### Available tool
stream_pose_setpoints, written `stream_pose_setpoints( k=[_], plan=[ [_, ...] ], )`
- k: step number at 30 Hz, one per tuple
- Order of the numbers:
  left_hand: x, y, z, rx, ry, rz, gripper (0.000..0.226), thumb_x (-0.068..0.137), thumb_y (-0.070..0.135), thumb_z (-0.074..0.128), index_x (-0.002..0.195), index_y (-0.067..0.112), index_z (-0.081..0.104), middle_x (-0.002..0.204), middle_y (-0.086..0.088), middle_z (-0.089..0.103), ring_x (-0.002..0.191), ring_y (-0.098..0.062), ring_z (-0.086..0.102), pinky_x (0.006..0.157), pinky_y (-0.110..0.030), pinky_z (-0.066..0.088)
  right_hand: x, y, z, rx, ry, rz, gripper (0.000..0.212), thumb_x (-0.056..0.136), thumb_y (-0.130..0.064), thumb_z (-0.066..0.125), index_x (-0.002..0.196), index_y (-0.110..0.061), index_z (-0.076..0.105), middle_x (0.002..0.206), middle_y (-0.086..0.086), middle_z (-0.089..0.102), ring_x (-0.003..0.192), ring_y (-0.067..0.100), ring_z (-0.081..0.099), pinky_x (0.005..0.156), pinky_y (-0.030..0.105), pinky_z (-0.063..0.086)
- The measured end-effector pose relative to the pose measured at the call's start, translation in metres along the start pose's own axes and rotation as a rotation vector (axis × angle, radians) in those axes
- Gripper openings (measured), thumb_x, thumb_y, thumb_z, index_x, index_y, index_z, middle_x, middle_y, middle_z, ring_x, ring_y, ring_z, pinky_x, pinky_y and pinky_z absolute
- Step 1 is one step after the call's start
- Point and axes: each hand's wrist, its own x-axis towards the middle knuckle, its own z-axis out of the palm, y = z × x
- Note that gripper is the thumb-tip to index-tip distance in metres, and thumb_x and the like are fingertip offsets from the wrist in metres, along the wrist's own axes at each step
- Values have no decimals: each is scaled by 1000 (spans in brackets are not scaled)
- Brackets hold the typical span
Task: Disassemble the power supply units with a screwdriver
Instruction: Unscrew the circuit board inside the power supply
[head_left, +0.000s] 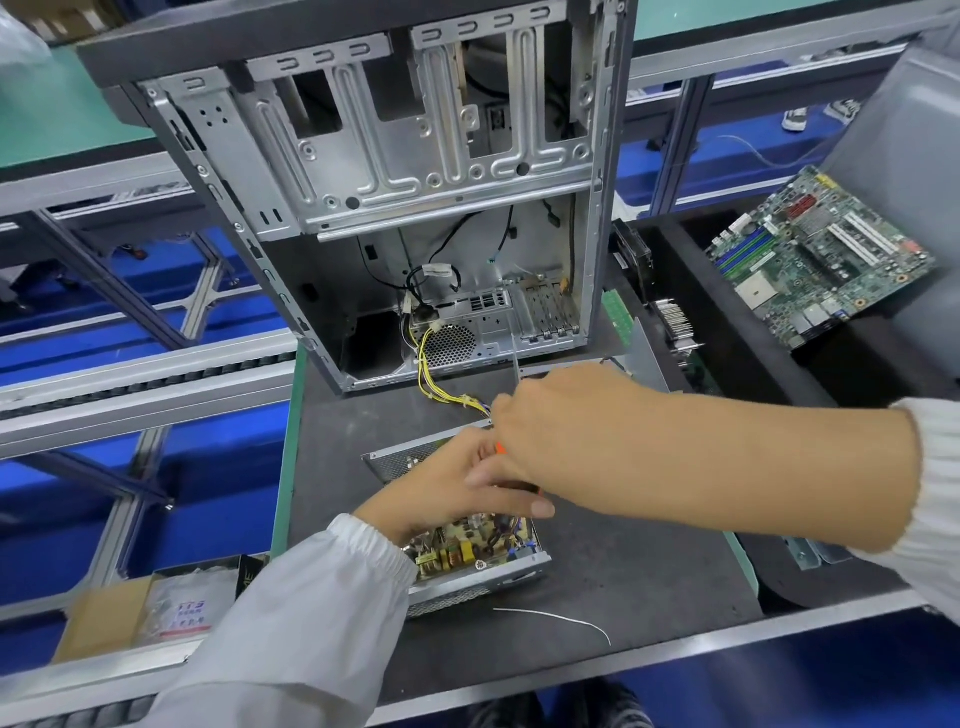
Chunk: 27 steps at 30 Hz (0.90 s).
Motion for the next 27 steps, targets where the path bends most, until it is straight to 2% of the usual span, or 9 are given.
stream_pose_setpoints(
  k=[4, 9, 11, 13, 16, 19, 22, 24, 27],
  plan=[
    [-1, 3, 1, 14, 4, -12, 31, 75, -8, 74, 73, 23, 70, 71, 8, 65, 70, 0, 59, 69, -16, 49, -12, 3, -1, 124, -103, -135, 35, 94, -24, 56, 125, -21, 39, 99, 3, 33, 90, 22, 45, 48, 28, 24],
    [-1, 3, 4, 93, 14, 29, 38, 78, -11, 71, 90, 24, 63, 78, 22, 69, 77, 7, 61, 73, -12, 50, -10, 7, -8, 119, -10, -17, 54, 84, -66, 51, 108, -19, 41, 81, 1, 37, 67, 19, 39, 46, 27, 24],
    [-2, 8, 6, 80, 8, 33, 32, 76, -3, 71, 83, 29, 71, 76, 17, 69, 73, 6, 60, 70, -12, 49, -6, 0, -4, -34, 57, -9, 33, 97, -51, 43, 99, -18, 48, 82, 4, 42, 71, 22, 44, 45, 27, 21],
    [-2, 8, 7, 62, 37, 29, 11, 71, 2, 71, 77, 11, 69, 72, -1, 63, 65, 0, 56, 66, -14, 48, -5, 0, 1, -21, 49, -49, 21, 100, -31, 43, 112, -16, 51, 89, 6, 45, 80, 25, 50, 45, 27, 18],
    [-2, 6, 4, 79, 60, 39, 29, 73, -4, 71, 77, 25, 67, 69, 19, 67, 66, 9, 58, 66, -8, 47, -9, 9, 0, 134, -99, -172, 39, 88, -15, 59, 121, -24, 40, 102, 6, 34, 91, 22, 45, 47, 29, 24],
    [0, -1, -2, 165, 79, 0, 34, 76, -11, 73, 76, 21, 61, 64, 17, 64, 65, 8, 57, 64, -8, 46, -8, 12, -2, 204, -66, -168, 55, 82, -45, 69, 120, -28, 35, 98, -1, 32, 83, 22, 46, 50, 29, 30],
    [1, 1, 1, 208, 69, 34, 23, 74, 2, 74, 86, 15, 59, 72, 22, 68, 75, 15, 60, 67, -11, 49, -4, 7, 0, 173, 56, -80, 59, 81, -72, 48, 110, -21, 37, 71, -2, 29, 68, 22, 43, 46, 28, 26],
    [-3, 7, 2, 175, 33, 110, 23, 75, 15, 72, 90, 24, 57, 84, 34, 67, 84, 18, 60, 71, -5, 47, 0, 1, 0, 86, 108, -62, 56, 90, -66, 39, 114, -16, 44, 69, 0, 33, 70, 24, 47, 48, 29, 26],
    [1, 6, 4, 209, 31, 72, 33, 78, 5, 72, 88, 31, 57, 78, 36, 65, 80, 23, 57, 70, -6, 47, 2, -4, 3, 50, 89, -54, 34, 95, -29, 52, 123, -12, 43, 78, 8, 39, 72, 24, 48, 48, 29, 25]
  ],
)
